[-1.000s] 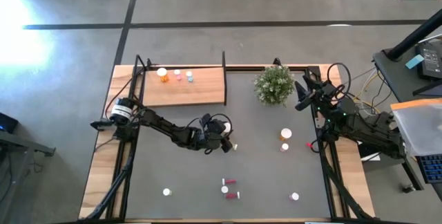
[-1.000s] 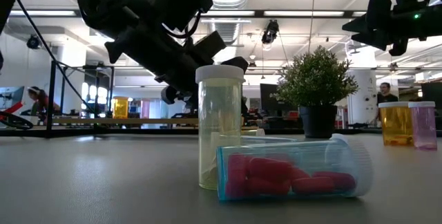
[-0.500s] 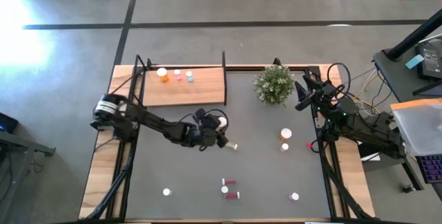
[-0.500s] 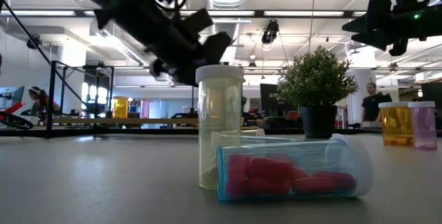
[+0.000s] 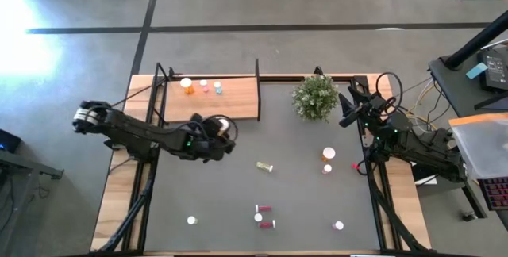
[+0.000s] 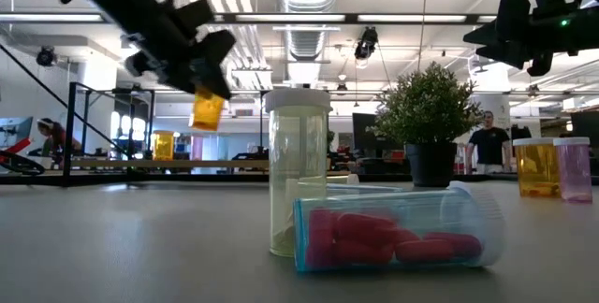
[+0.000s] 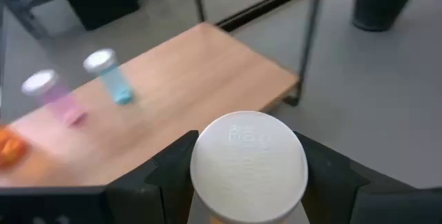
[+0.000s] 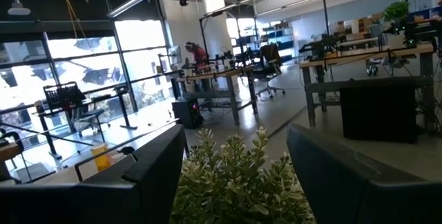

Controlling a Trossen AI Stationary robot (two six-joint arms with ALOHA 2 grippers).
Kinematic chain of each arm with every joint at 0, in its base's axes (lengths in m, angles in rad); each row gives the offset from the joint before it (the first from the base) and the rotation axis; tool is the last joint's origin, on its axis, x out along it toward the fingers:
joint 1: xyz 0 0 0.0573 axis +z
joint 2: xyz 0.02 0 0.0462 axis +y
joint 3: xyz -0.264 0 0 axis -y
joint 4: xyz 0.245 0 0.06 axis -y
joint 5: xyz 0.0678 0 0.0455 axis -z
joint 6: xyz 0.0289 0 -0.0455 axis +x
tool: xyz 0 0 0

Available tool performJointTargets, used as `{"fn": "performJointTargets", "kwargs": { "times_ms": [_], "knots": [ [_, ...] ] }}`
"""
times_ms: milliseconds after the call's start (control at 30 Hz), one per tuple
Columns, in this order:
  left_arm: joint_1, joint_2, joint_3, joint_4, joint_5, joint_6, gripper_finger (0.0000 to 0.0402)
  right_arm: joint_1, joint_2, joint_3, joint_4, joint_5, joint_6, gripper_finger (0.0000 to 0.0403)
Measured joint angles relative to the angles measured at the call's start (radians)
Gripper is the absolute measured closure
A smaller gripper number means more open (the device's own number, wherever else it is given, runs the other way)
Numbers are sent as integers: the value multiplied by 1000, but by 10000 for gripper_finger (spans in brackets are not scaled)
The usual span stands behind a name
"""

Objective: Pick and place medicine bottles onto shelf by color
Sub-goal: Put the left large orange pill bottle on the shelf aligned with the other large orange pill bottle

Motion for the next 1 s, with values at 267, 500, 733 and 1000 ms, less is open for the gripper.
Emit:
{"fn": "performJointTargets", "kwargs": {
  "times_ms": [267, 500, 733, 1000],
  "knots": [
    [48, -177, -185, -3, -149, -51, 208, 0, 0, 0, 0, 0, 0, 154],
    [150, -274, -296, -2, -155, -53, 208, 0, 0, 0, 0, 0, 0, 154],
    [242, -300, -363, 7, -155, -53, 208, 0, 0, 0, 0, 0, 0, 154],
    [335, -282, -366, 43, -155, -53, 208, 0, 0, 0, 0, 0, 0, 154]
  ]
}}
